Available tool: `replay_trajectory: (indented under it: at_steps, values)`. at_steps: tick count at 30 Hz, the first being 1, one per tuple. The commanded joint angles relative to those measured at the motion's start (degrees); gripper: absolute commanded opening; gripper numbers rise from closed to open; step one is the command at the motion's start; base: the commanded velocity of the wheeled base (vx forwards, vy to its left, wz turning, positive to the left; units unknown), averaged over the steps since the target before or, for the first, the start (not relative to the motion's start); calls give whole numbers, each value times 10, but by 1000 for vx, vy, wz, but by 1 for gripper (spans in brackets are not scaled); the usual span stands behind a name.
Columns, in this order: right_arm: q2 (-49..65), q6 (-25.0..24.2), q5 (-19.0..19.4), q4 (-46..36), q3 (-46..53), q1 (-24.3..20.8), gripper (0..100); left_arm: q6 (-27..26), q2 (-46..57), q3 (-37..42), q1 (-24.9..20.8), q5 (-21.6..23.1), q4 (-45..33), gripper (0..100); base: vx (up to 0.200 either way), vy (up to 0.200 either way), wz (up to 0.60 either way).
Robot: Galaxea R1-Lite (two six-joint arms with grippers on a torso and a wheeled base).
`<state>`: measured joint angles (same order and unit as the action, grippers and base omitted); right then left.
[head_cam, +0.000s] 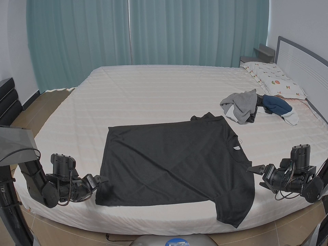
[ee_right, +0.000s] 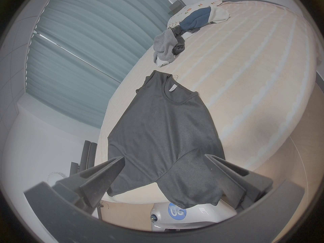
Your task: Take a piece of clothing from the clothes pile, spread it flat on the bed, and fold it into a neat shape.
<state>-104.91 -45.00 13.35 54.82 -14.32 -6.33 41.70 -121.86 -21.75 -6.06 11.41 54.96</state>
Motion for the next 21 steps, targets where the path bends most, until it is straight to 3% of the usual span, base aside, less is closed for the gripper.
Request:
replay_trajectory:
  at_steps: [1, 2, 3, 14, 21]
  values:
    - [-5, 0, 0, 0, 0, 0, 100, 0, -29, 2, -7, -2, 3, 100, 0, 0, 0]
    - [-5, 0, 1, 0, -1, 0, 100, 0, -27, 3, -7, -2, 3, 100, 0, 0, 0]
    - [-5, 0, 4, 0, 0, 0, 100, 0, -26, 4, -9, -2, 3, 0, 0, 0, 0]
    - [-5, 0, 15, 0, 0, 8, 100, -5, -22, 29, -13, -23, -1, 0, 0, 0, 0]
    - [-28, 4, 12, -1, 1, 9, 100, -48, 1, 58, 0, -32, -3, 0, 0, 0, 0]
